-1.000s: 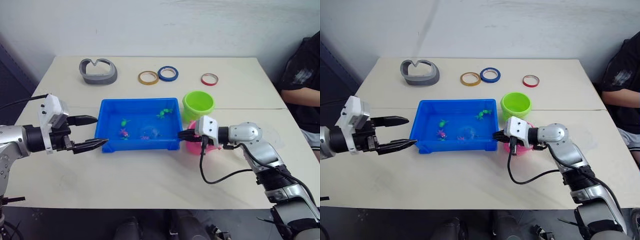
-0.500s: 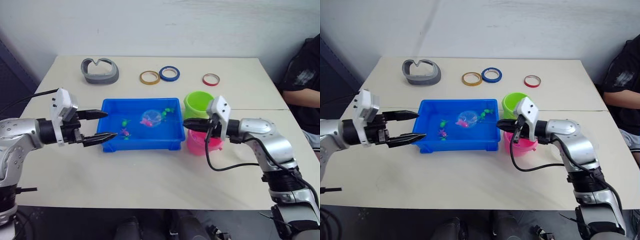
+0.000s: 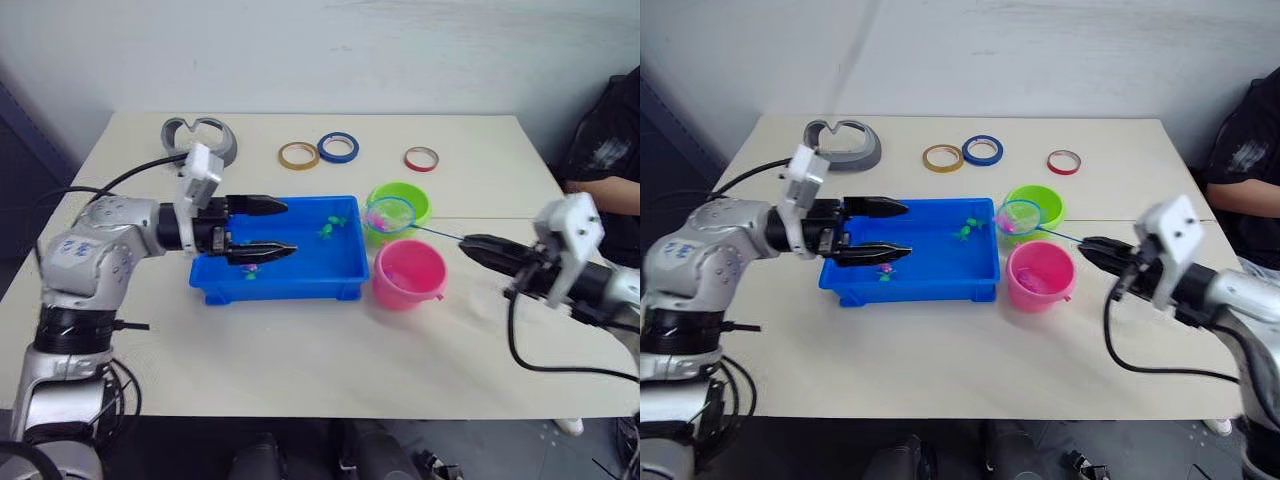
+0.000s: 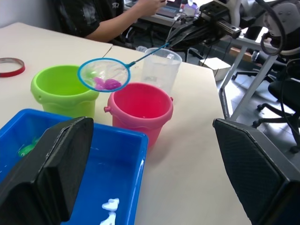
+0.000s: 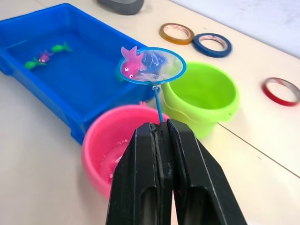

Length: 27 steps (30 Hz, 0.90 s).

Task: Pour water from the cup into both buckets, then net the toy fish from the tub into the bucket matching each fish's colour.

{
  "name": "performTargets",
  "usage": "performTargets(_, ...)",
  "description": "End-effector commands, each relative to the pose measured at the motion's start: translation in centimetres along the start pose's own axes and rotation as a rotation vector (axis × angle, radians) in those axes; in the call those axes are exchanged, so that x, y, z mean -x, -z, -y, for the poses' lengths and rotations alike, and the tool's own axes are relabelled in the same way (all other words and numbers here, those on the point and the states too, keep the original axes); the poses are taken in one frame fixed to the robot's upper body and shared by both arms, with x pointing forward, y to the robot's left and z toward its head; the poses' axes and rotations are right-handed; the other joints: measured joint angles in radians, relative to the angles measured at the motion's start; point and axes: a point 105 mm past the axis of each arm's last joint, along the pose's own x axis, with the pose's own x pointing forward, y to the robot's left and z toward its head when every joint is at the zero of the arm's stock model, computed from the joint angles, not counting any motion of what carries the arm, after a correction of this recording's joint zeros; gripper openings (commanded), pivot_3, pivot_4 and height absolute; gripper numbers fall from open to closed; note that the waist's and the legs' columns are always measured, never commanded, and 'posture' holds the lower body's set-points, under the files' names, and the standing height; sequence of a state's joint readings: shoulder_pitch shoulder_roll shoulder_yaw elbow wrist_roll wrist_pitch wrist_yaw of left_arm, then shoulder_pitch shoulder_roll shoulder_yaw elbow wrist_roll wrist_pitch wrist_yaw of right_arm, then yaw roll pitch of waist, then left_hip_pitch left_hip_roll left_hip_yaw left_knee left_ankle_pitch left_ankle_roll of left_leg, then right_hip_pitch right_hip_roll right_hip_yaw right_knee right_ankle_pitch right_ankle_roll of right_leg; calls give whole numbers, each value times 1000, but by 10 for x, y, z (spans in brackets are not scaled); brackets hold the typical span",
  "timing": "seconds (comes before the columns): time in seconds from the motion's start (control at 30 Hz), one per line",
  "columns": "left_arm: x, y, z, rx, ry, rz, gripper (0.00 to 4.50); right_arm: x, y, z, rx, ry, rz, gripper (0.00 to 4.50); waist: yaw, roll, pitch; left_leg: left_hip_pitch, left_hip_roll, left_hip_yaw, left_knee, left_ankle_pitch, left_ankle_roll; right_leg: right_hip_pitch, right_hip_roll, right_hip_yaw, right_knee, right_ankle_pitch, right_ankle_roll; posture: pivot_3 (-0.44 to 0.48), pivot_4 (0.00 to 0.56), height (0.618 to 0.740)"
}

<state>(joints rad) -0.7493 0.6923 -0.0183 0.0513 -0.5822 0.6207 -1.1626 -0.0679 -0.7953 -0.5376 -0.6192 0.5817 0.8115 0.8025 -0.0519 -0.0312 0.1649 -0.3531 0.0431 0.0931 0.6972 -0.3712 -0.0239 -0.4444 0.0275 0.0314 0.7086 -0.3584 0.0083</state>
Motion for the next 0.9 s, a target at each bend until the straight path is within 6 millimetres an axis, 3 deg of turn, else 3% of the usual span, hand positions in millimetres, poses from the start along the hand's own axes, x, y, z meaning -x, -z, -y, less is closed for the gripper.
performTargets(0.03, -6, -6, -4, -53, 46, 8, 4466, 22, -9, 0, 132, 74, 12, 0, -2, 0, 0, 0, 0, 0, 0, 0, 0, 0, 0, 0, 0, 0, 0, 0, 150, 740)
performTargets(0.23, -17, -6, -10, -66, 90, 13, 4466, 34, 17, -7, 440, 105, -115, 0, 9, 0, 0, 0, -1, 1, -1, 0, 0, 0, 0, 3, -1, 0, 1, 0, 150, 740)
performTargets(0.33, -20, -7, -12, -72, 99, 16, 4466, 34, 30, -4, 727, 123, -183, 0, 11, 0, 0, 0, -1, 1, 0, 0, 0, 0, 0, 3, -1, 1, 2, 0, 150, 740)
performTargets(0.63, -15, -6, -12, -76, 89, 10, 4466, 32, 23, -7, 1388, 53, -131, 0, 13, 0, 0, 1, -2, 2, 0, 0, 0, 0, 0, 3, -1, 1, 2, 0, 150, 740)
performTargets(0.9, -12, -7, -9, -75, 81, 11, 4466, 42, 25, 2, 1643, 10, -106, 0, 18, 0, 0, 1, -2, 2, 0, 0, 0, 0, 0, 4, -1, 1, 2, 0, 150, 740)
